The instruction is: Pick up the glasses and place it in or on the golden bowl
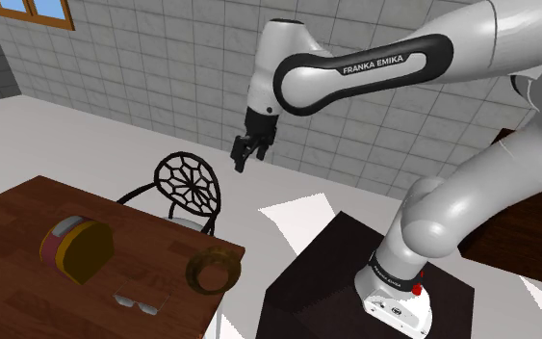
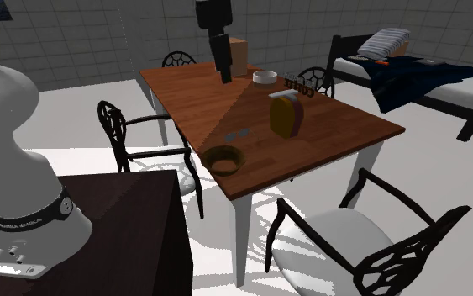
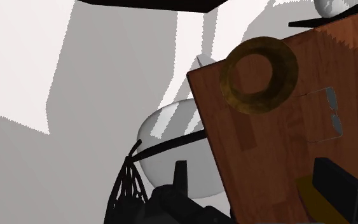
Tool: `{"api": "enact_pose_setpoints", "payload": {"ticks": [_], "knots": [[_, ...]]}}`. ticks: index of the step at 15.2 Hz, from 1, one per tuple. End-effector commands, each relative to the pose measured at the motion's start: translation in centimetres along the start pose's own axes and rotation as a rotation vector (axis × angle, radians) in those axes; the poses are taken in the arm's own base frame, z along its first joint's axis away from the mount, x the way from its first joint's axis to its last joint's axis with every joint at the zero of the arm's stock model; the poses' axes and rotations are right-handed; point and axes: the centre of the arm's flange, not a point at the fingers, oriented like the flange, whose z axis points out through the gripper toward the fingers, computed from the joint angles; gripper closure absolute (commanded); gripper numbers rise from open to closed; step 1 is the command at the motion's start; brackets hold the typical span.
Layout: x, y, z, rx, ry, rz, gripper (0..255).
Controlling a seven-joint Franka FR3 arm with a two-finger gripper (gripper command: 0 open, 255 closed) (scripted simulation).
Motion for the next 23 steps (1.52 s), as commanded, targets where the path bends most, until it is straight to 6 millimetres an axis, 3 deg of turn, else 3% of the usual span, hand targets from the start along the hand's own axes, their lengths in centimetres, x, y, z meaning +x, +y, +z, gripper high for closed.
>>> {"api": "enact_pose_setpoints", "payload": {"ticks": [1, 12, 23], "knots": [[0.8, -1.9, 1.7, 0.000, -0.005, -0.020, 0], [4.6, -11.3, 12.4, -0.010, -0.035, -0.130, 0], [7.1, -21.0, 23.3, -0.020, -0.066, -0.239, 0]]}}
